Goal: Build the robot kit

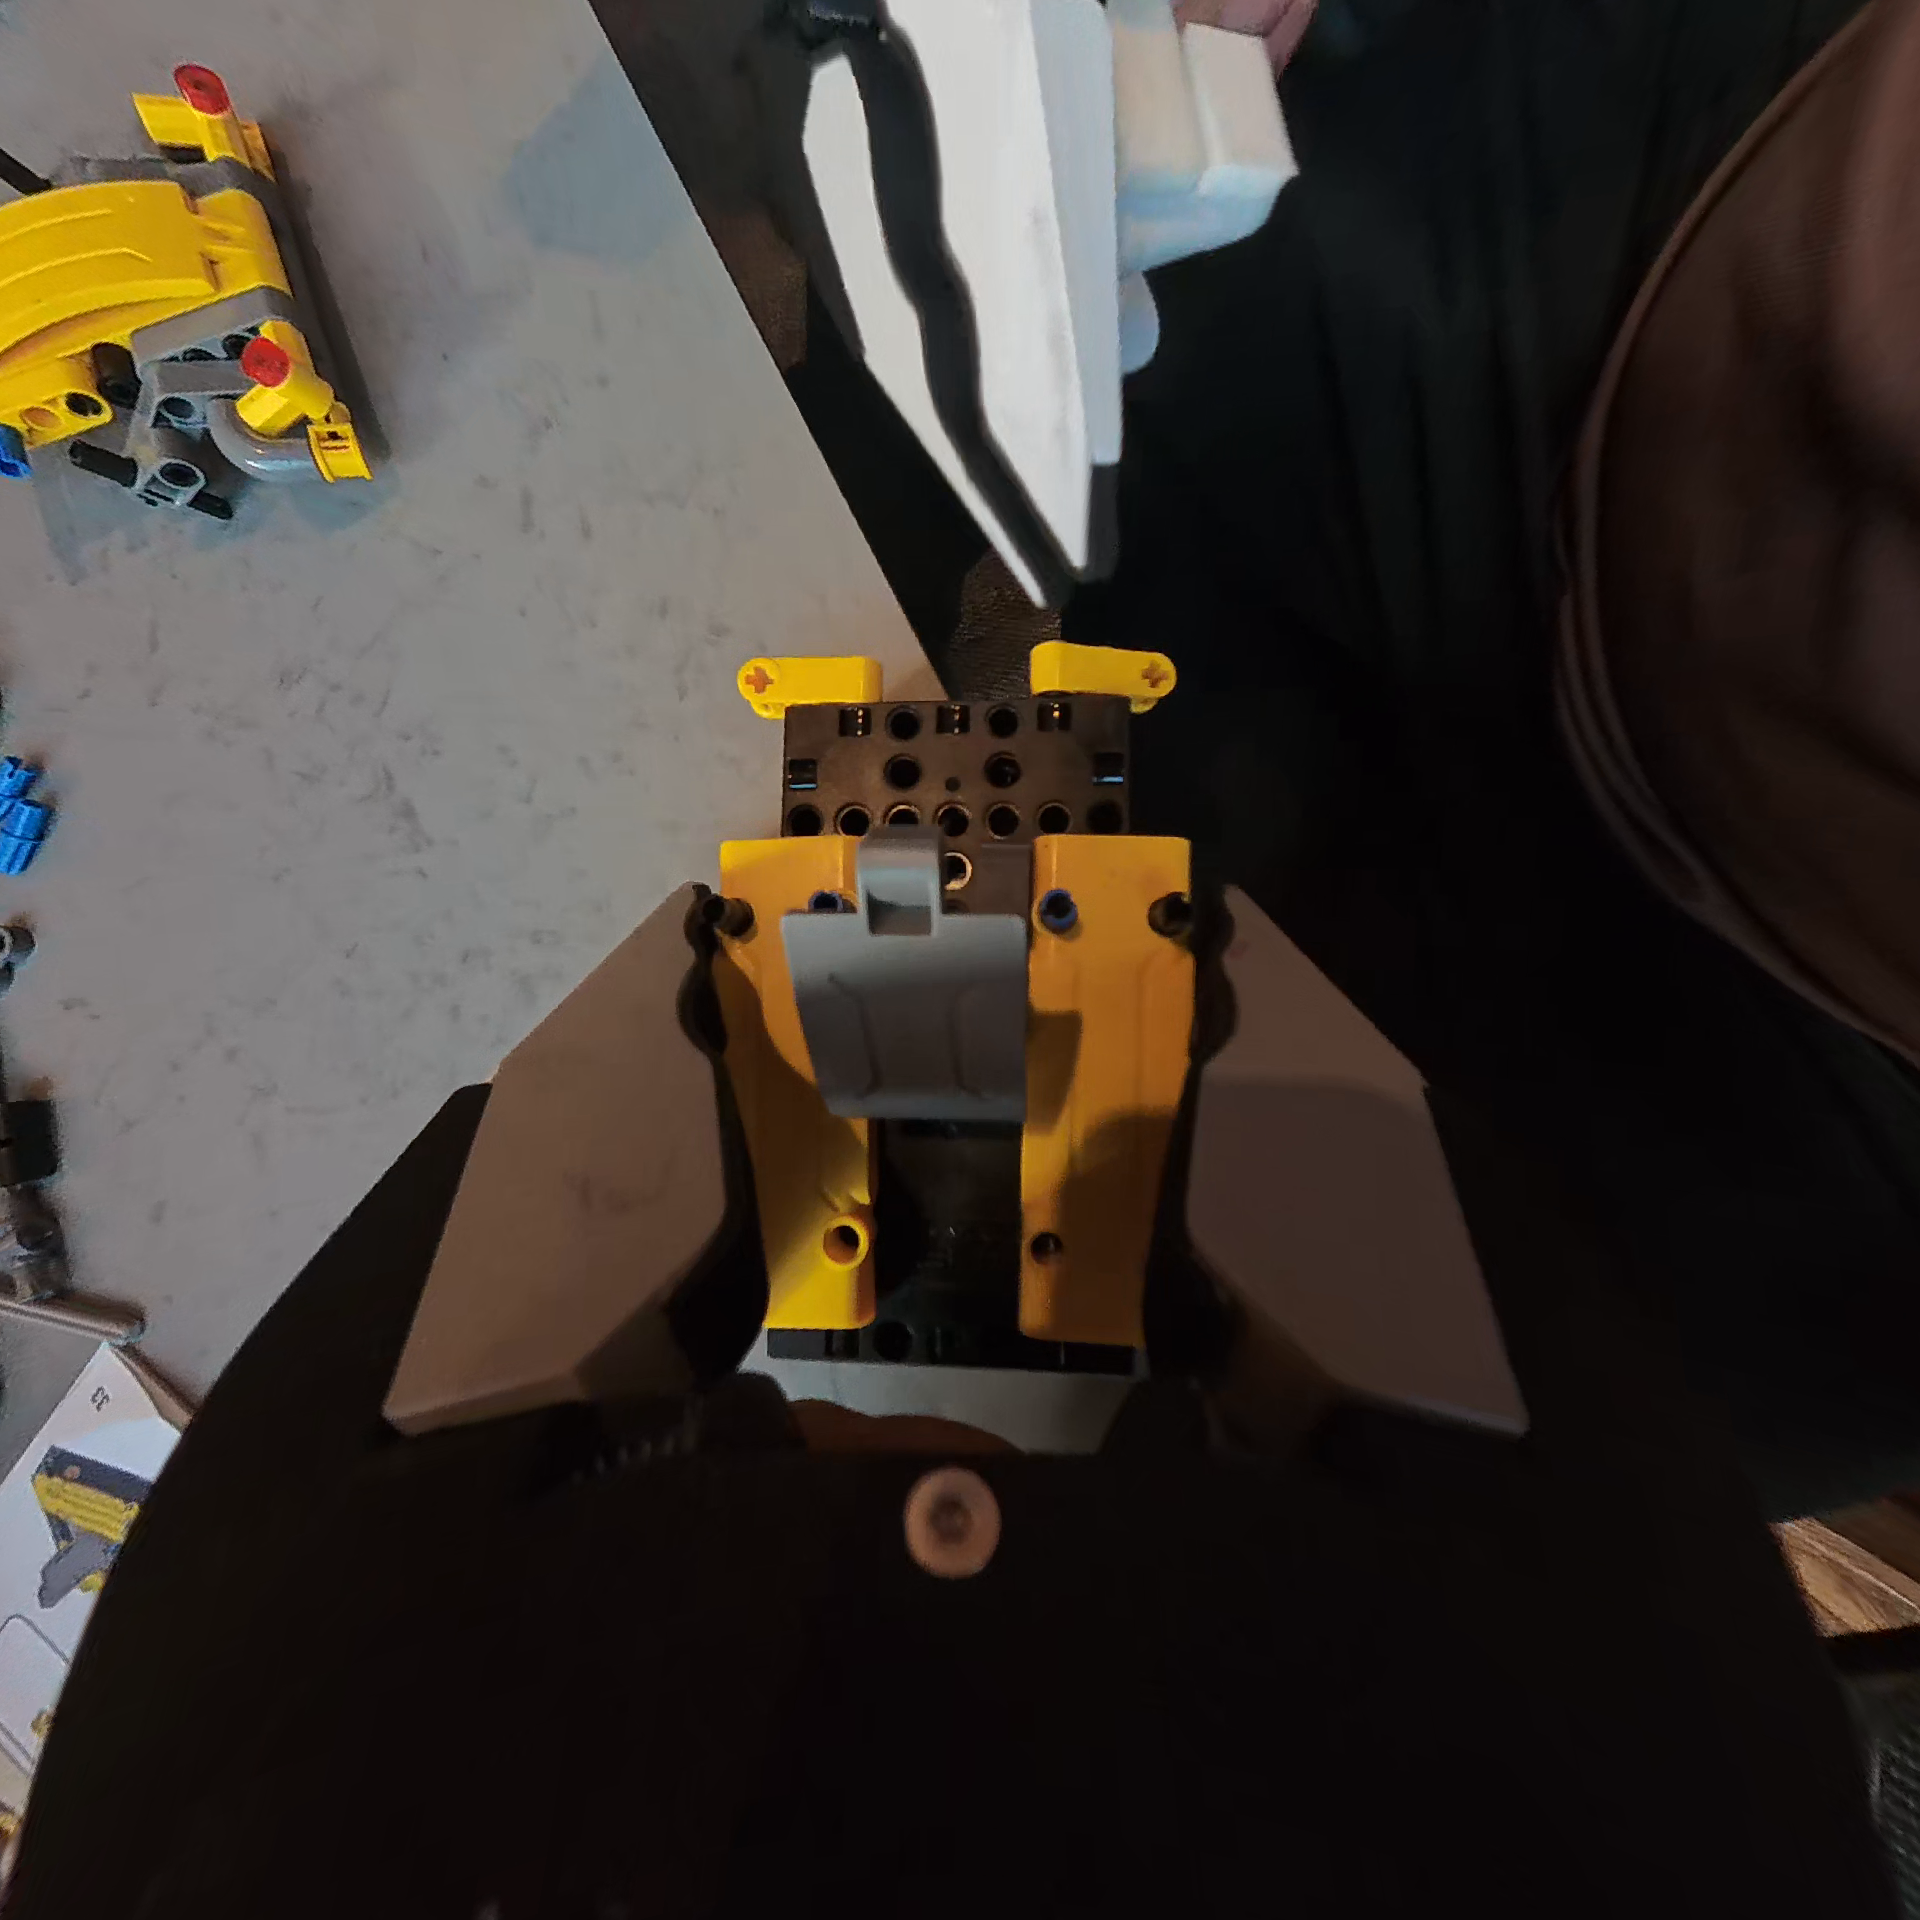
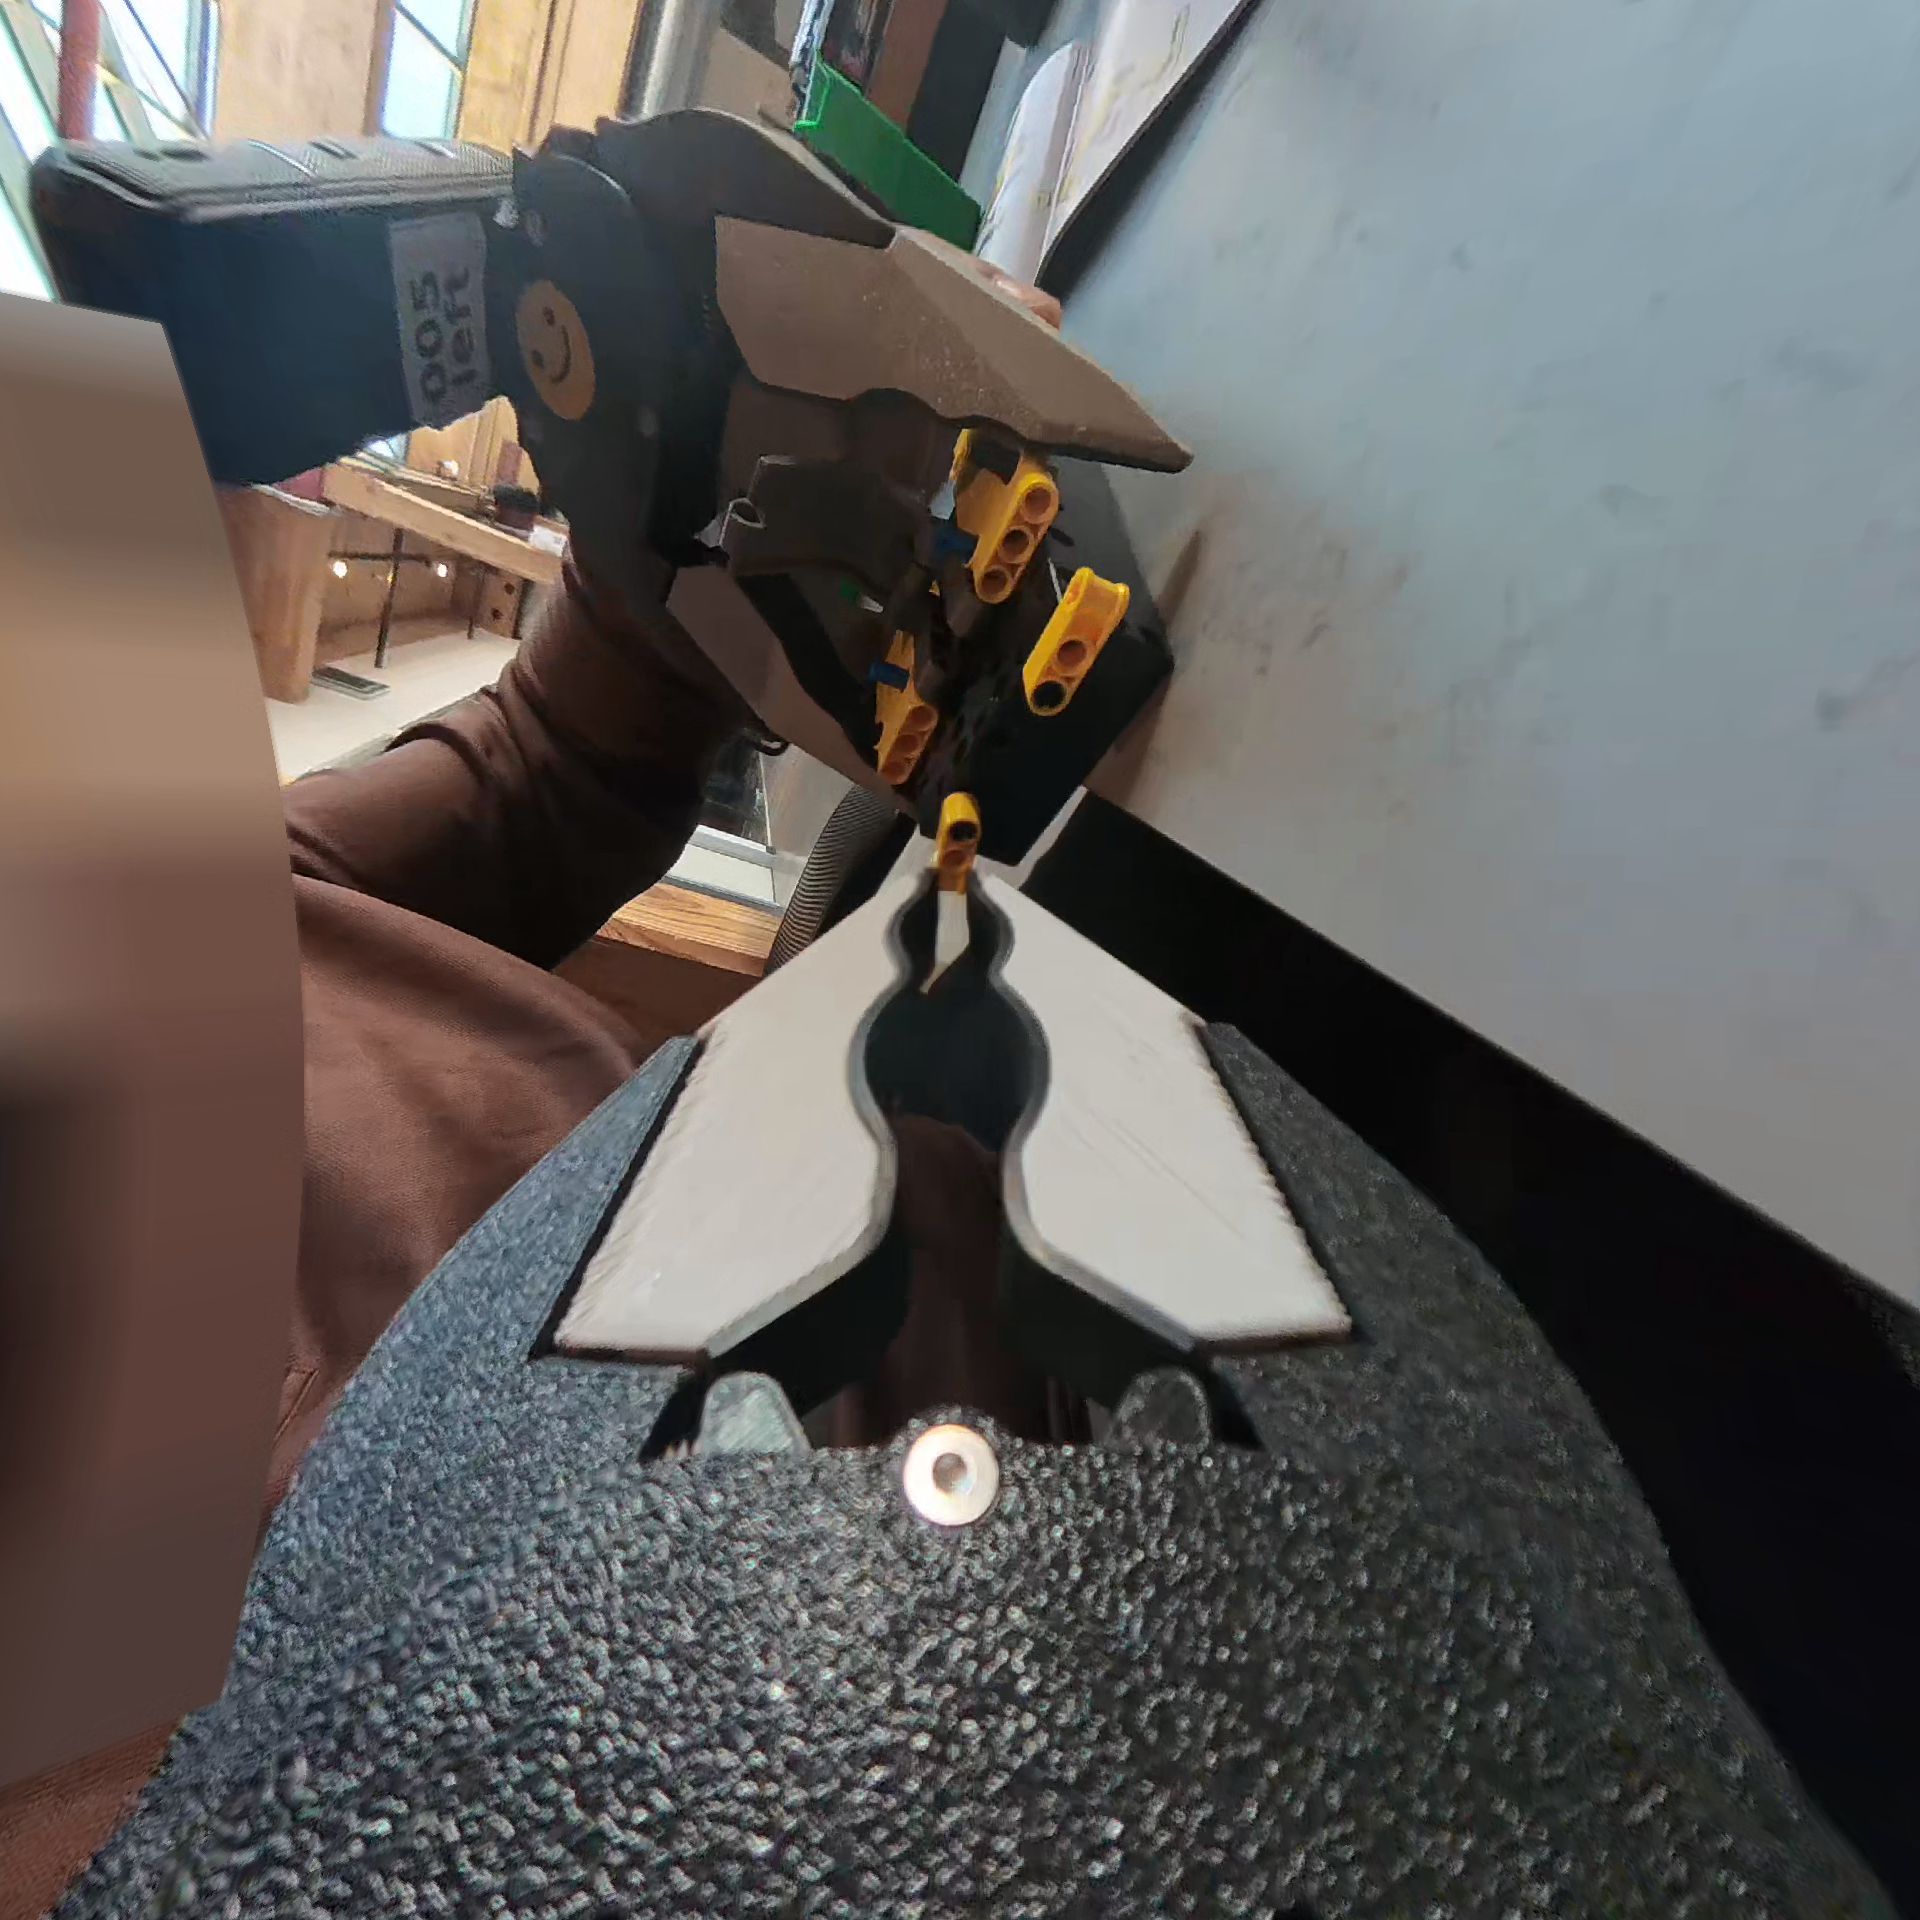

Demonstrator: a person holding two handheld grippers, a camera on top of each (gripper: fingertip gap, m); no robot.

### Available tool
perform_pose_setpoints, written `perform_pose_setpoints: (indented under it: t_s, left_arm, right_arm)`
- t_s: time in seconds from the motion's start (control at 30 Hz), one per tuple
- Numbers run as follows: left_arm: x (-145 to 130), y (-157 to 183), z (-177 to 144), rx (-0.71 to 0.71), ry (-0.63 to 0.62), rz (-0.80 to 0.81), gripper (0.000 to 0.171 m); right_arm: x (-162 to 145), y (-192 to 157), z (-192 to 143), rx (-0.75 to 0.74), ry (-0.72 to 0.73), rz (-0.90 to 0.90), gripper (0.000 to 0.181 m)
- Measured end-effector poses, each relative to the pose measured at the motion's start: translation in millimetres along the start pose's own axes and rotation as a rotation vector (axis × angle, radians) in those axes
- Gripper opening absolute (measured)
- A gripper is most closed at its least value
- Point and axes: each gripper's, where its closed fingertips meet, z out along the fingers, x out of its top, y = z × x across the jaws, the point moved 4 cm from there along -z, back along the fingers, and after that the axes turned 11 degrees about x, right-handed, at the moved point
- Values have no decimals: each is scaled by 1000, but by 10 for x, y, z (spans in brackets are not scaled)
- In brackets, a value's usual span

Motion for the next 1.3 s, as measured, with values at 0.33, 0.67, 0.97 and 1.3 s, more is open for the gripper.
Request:
perform_pose_setpoints:
  t_s: [0.33, 0.67, 0.97, 1.3]
  left_arm:
    - [1, -17, 11, -24, -33, 53, 89]
    - [-81, -134, -31, -121, -52, 158, 90]
    - [5, -575, -342, -64, -165, 164, 99]
    - [227, -122, -1163, 442, 96, -99, 96]
  right_arm:
    - [9, 82, 168, 164, 149, 229, 2]
    - [73, 4, -30, -66, 175, 21, 26]
    - [-120, -233, -389, -214, 134, -180, 32]
    - [-155, -485, -773, -391, 88, -562, 50]
